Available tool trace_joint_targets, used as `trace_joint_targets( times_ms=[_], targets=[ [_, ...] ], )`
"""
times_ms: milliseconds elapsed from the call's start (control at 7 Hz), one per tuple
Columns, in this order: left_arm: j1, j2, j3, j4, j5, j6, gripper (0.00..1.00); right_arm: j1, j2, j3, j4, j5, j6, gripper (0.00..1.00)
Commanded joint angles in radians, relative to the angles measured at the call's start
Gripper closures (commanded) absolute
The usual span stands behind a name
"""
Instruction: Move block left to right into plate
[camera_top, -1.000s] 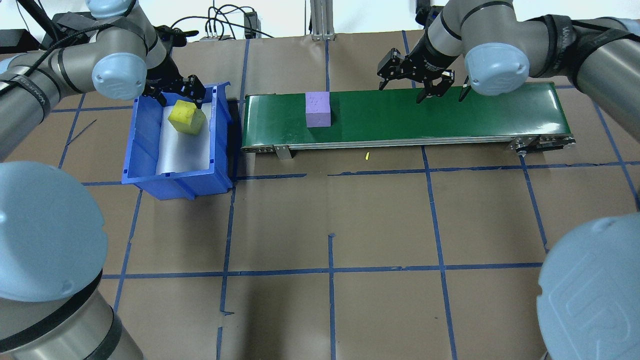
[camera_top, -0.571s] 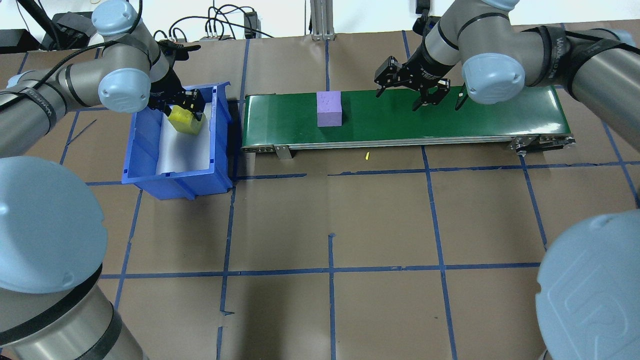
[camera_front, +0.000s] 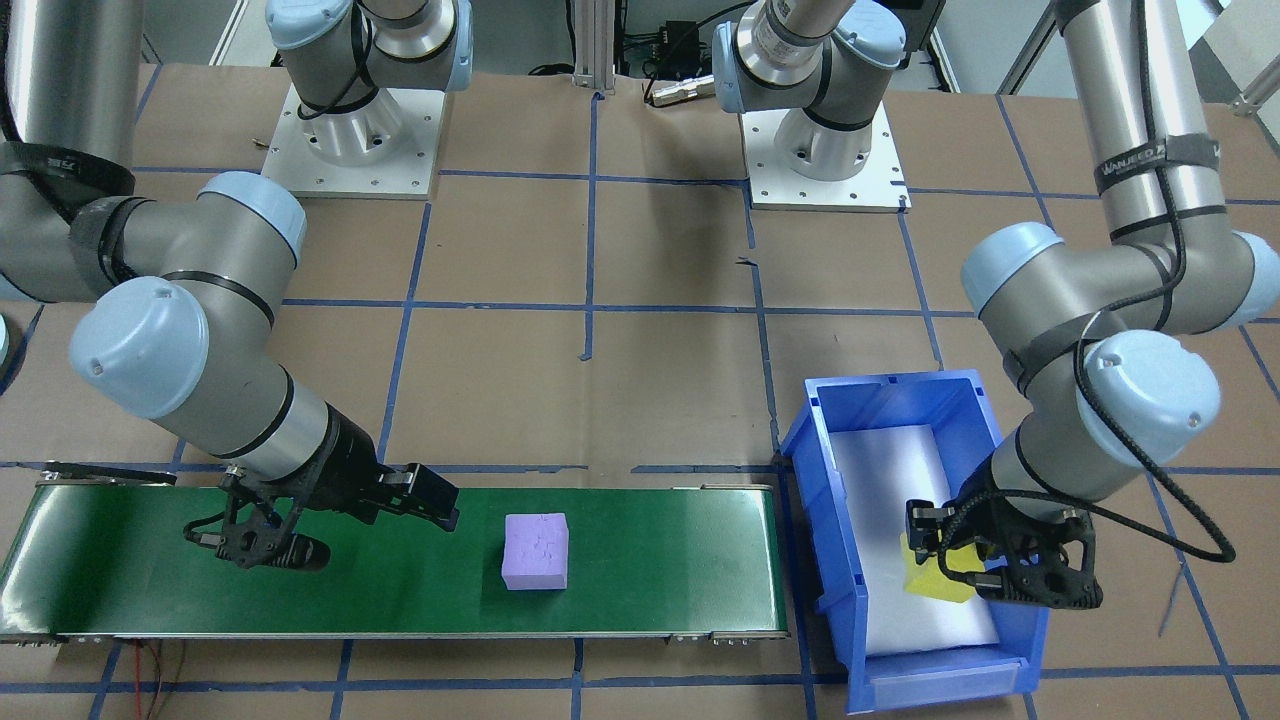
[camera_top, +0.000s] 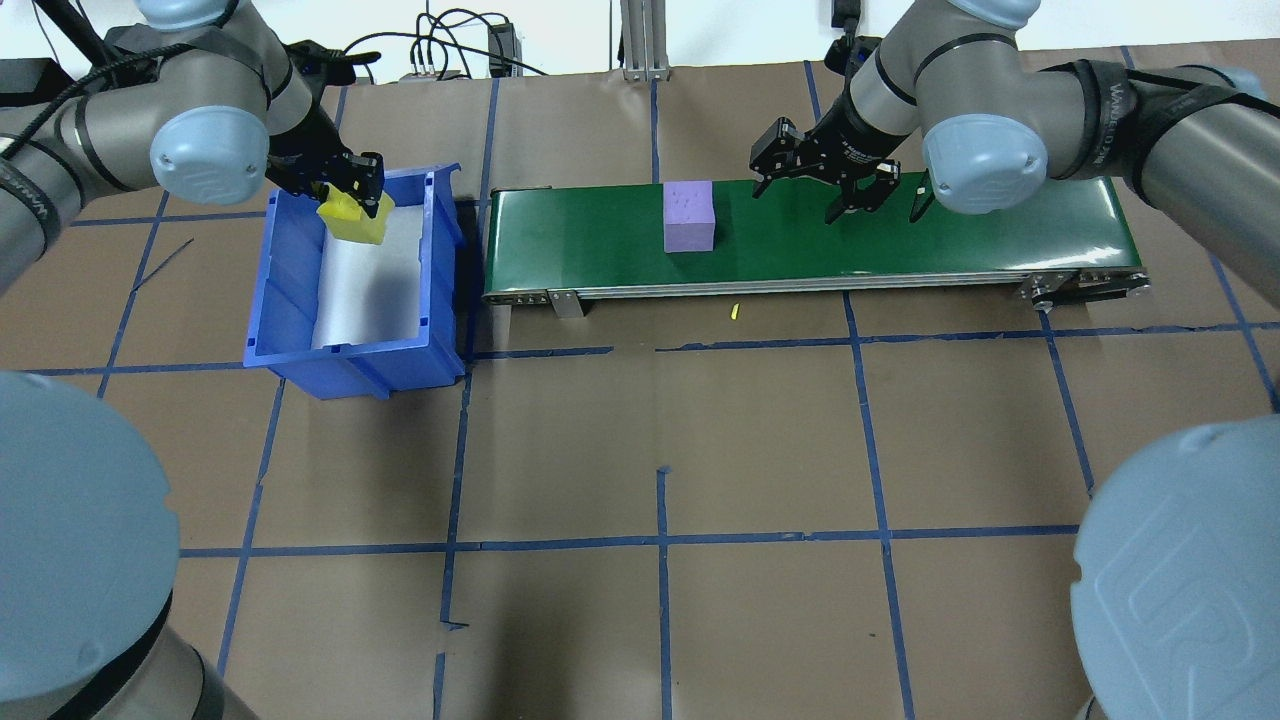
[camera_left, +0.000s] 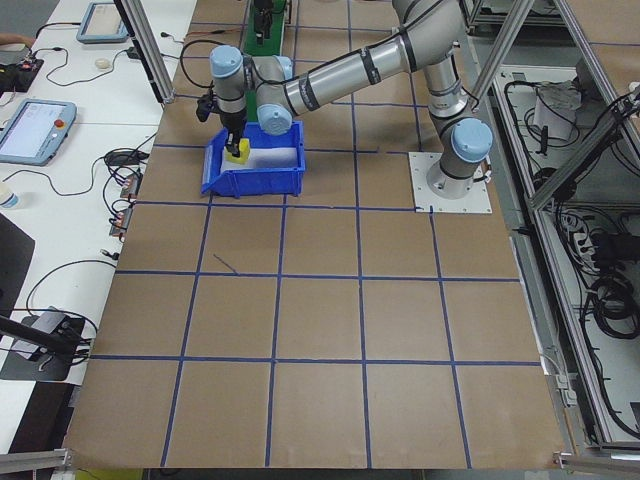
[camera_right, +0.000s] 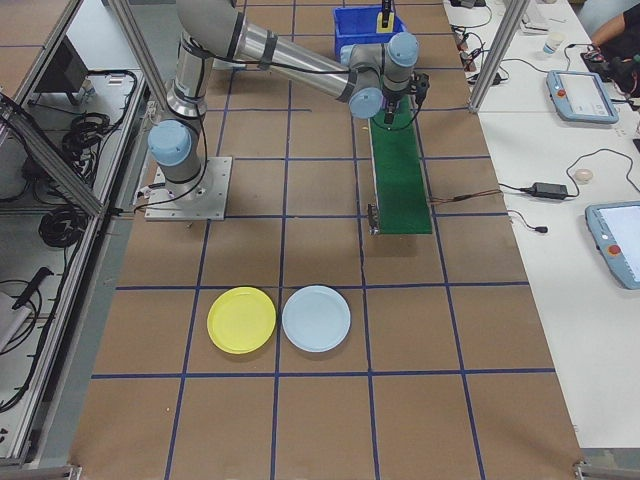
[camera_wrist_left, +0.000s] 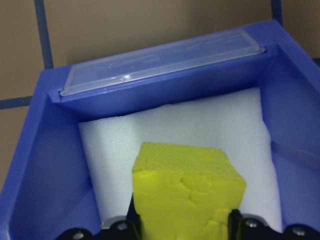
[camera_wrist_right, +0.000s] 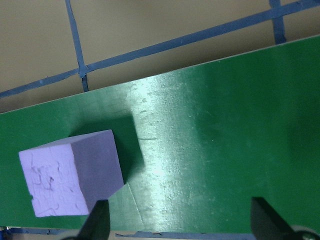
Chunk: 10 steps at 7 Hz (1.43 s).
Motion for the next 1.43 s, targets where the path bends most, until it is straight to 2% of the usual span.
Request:
trace_joint_targets(
  times_ms=[0, 286, 571, 857, 1286],
  targets=[
    [-0.080, 0.148, -0.016, -0.149, 0.003, -0.069, 0.66, 0.000, 0.005, -0.003, 0.000, 0.000, -0.001, 0.01],
    [-0.197, 0.202, -0.031, -0.156, -0.005, -0.148, 0.66, 0.000, 0.012, -0.010, -0.002, 0.002, -0.003, 0.01],
    [-0.277, 0.157, -0.038, -0.121, -0.022, -0.204, 0.66, 0.000, 0.017, -0.010, -0.037, 0.000, -0.030, 0.01],
    [-0.282, 0.092, -0.038, -0.012, -0.128, -0.232, 0.66, 0.000, 0.043, -0.038, -0.037, 0.003, -0.055, 0.00],
    [-0.282, -0.006, 0.011, 0.102, -0.115, -0.232, 0.64, 0.000, 0.054, -0.026, -0.038, 0.000, -0.082, 0.01]
  ],
)
